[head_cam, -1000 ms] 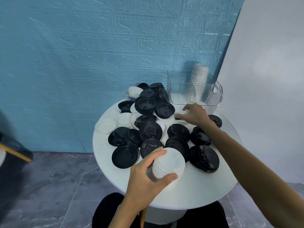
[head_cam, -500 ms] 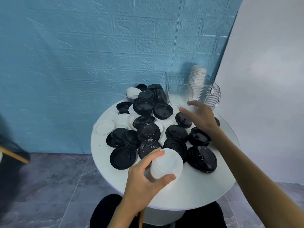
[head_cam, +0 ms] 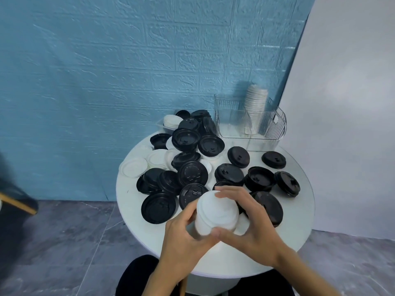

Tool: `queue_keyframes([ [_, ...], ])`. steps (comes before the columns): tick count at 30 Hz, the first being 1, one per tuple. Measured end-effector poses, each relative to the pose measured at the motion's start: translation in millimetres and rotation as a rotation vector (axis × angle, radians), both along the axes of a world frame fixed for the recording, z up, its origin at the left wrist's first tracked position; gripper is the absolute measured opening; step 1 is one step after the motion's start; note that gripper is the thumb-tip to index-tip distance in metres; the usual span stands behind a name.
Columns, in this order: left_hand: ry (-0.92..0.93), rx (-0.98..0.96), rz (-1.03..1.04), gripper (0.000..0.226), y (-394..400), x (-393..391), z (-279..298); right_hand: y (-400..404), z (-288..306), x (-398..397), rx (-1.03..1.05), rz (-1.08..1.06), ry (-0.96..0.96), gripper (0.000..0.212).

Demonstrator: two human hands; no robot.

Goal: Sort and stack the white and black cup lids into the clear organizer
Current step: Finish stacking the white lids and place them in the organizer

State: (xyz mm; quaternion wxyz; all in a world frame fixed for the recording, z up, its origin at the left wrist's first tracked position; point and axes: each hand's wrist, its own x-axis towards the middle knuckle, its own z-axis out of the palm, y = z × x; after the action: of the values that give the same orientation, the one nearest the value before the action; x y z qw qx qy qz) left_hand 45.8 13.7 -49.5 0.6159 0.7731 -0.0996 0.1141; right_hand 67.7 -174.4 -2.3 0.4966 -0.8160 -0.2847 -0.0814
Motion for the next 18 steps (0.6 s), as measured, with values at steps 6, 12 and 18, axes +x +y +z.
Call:
queue_keyframes([
  [6,-0.001,-0.025,-0.002,0.084,-1,1,-2,-2,0,5,-0.033,0.033,0.035,0.055],
  [12,0.024,-0.048,-0.029,0.103,1,2,-5,-4,-4,7,-0.054,0.09,0.07,0.055],
  [18,-0.019,-0.009,-0.02,0.087,2,3,-7,-5,-11,7,-0.053,0.181,0.159,0.057],
])
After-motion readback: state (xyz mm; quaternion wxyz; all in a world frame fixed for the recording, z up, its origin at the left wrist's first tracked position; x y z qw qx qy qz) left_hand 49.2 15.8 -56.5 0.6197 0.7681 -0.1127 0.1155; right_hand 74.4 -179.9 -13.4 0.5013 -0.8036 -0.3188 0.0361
